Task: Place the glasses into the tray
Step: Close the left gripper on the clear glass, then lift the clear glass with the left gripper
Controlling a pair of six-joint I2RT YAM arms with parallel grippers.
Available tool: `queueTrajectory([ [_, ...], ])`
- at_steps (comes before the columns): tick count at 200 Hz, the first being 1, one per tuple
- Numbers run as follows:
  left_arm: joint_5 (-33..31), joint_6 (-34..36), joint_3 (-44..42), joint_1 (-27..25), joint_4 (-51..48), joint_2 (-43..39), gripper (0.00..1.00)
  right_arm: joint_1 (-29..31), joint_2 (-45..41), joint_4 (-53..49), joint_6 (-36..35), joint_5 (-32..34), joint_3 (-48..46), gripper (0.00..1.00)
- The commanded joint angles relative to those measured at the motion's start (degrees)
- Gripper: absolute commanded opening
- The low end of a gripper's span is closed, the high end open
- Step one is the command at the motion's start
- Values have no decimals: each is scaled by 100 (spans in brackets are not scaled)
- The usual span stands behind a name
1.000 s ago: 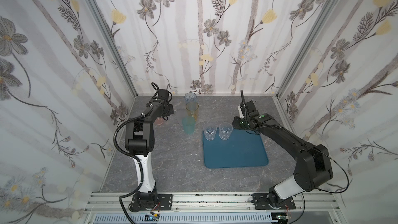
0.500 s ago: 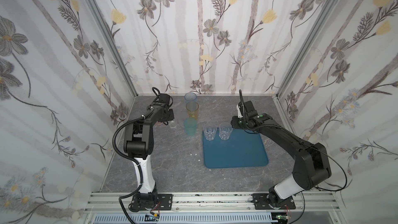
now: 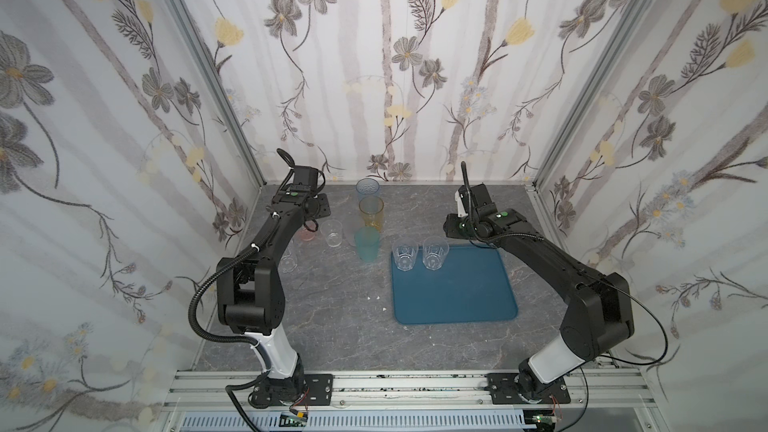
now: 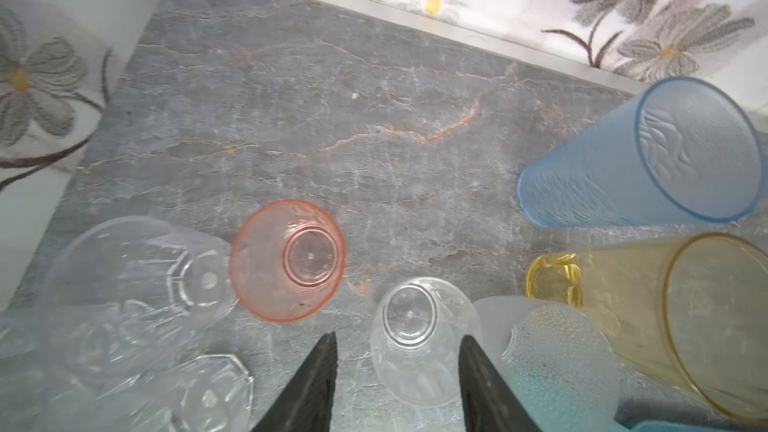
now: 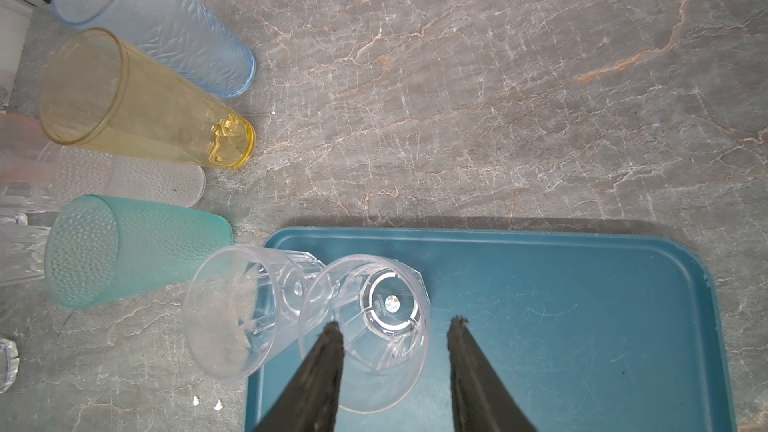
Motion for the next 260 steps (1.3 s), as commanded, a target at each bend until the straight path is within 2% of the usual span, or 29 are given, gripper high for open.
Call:
queueTrajectory([
  [1,-150,28,-120,369,-40,-141,50,16,61,37,4,-8,45,43],
  [61,104,177,-185,1213,-31,68,51,94,-170,363,159,-168,-488,47],
  [91,63,286,-173,1267,-30,283,51,96,-335,354,71,-8,-652,52],
  [153,-196,468,-342,1263,-26,665,46,57,-375,410,-48,66,-756,52],
  [190,-159,573,-275,1270,-29,995,38,52,-375,464,4,21,-810,52],
  [216,-157,618,-187,1270,-29,1156,28,52,-402,460,12,35,-837,51],
  [260,-46,676,-54,1258,-31,980,14,52,-397,453,30,43,-822,51],
])
